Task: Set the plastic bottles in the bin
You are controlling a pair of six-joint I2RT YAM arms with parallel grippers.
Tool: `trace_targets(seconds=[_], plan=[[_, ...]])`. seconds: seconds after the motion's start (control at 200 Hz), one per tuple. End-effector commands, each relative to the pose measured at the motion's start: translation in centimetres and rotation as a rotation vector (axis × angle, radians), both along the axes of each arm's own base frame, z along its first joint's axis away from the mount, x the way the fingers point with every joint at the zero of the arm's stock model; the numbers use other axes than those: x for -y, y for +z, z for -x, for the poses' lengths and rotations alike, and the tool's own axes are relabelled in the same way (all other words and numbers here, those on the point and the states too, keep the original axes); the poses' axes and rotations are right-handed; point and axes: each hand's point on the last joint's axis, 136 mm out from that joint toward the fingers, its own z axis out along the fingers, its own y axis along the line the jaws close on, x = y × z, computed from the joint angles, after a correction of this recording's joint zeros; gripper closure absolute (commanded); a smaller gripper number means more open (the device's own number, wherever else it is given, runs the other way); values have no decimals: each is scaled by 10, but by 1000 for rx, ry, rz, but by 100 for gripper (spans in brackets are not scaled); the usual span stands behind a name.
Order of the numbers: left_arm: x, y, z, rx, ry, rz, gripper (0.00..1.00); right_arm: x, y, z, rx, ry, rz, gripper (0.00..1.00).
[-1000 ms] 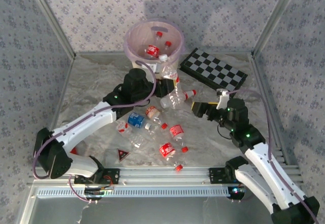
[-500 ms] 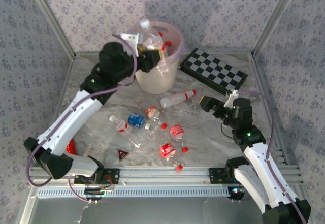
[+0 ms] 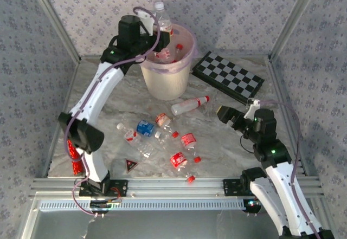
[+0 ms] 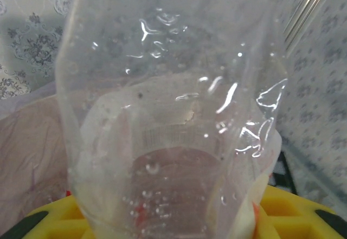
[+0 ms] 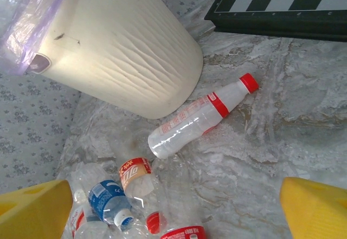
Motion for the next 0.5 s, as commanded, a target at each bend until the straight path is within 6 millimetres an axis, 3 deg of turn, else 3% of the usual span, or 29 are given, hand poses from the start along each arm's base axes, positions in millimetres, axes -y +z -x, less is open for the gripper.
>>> trace_targets(seconds=[0.0,0.155,0.23,0.39,0.495], plan=[[3,-10,-9,0,-43,-127,100,5,-5,4,-27,-14,28,0],[20,-40,-32,-33,-93,-179,100,6,-9,4,-38,-13,32,0],[28,-68,-36,-100,-128,-210,100,6,-12,5,-47,-14,34,0],[26,-120,-44,-220,-135,-272,100,7,-18,6,-64,-12,46,0],[25,-147,-45,-268,-144,-292,93,7,-26,8,-87,9,82,0]])
